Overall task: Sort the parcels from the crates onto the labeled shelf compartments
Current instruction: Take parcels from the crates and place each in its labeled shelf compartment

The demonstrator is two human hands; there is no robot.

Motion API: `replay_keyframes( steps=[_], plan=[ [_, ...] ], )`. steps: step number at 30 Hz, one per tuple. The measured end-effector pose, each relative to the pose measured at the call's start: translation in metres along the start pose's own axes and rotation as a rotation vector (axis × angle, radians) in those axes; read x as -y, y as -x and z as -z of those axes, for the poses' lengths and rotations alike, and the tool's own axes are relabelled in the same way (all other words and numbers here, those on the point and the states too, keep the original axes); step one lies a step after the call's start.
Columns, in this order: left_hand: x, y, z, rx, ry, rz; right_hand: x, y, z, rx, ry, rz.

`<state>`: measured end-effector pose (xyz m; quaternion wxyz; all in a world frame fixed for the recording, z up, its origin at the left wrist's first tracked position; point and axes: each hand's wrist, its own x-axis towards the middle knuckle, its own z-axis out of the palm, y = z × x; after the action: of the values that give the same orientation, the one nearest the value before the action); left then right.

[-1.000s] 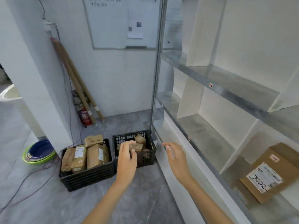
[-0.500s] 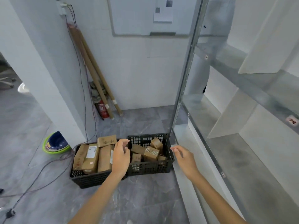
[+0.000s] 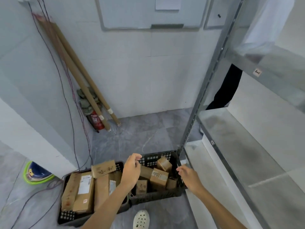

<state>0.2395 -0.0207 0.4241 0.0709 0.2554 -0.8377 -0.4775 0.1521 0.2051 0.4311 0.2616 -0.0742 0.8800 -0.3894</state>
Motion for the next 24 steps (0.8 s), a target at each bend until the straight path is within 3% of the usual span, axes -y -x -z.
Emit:
replay_keyframes(
  steps=[4,11,20,24],
  plan=[
    [0.023,-0.068,-0.012,0.195,-0.128,0.043,-0.005,-0.067,-0.013,0.026,0.019,-0.153],
    [0.084,-0.159,-0.074,0.289,-0.128,0.197,-0.065,-0.171,-0.056,0.095,-0.006,-0.348],
    [0.282,-0.249,-0.259,0.389,-0.065,0.507,-0.249,-0.342,-0.182,0.101,-0.123,-0.622],
    [0.358,-0.254,-0.327,0.446,0.136,0.708,-0.323,-0.383,-0.246,0.096,-0.259,-0.683]
  ],
)
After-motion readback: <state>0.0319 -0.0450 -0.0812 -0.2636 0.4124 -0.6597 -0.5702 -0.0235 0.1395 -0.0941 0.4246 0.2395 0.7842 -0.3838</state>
